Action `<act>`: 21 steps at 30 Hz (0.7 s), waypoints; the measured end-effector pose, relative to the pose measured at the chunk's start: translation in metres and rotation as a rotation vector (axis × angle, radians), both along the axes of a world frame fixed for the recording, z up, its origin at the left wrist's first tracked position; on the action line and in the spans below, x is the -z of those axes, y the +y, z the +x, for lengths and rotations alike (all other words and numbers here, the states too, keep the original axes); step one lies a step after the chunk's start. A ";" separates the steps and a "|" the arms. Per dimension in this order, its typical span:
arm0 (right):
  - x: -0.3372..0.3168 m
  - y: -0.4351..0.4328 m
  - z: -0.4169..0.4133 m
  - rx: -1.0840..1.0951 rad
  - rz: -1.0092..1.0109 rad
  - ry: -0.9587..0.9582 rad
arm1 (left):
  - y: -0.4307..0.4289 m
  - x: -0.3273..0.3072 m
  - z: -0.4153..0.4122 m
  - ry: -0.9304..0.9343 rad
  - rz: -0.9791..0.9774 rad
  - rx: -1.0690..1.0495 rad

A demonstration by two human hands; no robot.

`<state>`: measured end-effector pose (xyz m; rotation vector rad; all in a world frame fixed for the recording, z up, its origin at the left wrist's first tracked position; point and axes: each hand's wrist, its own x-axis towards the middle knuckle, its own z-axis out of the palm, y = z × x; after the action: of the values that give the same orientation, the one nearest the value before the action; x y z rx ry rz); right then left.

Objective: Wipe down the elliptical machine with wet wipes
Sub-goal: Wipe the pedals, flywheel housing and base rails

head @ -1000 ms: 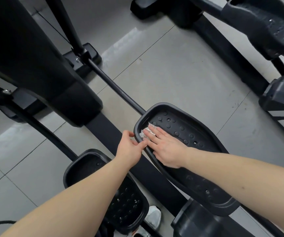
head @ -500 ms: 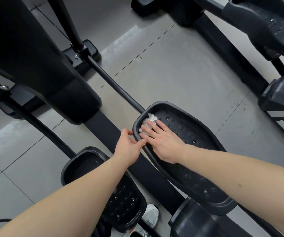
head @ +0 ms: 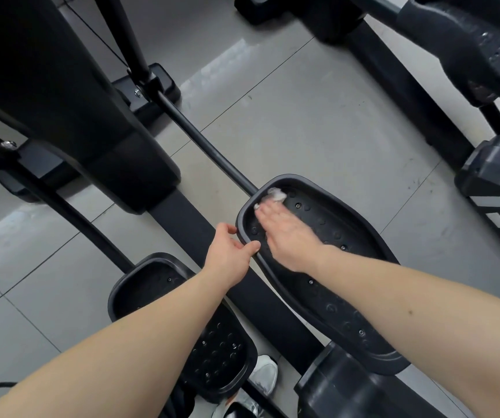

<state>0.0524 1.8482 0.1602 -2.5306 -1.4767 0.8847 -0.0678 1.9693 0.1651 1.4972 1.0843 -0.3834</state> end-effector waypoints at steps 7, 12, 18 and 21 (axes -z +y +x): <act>-0.003 -0.027 0.000 -0.174 0.114 0.136 | 0.002 0.001 0.000 0.000 -0.007 0.018; -0.007 -0.080 -0.013 -0.210 0.127 0.097 | 0.000 0.001 -0.001 0.002 -0.019 0.001; -0.011 -0.079 -0.015 -0.168 0.260 0.047 | -0.001 0.001 -0.003 -0.001 -0.040 -0.024; 0.002 -0.035 0.000 -0.106 0.306 -0.009 | -0.001 0.000 -0.003 -0.016 -0.047 -0.031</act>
<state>0.0520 1.8137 0.1586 -2.2576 -1.6209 0.6036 -0.0706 1.9684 0.1654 1.4382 1.0774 -0.3729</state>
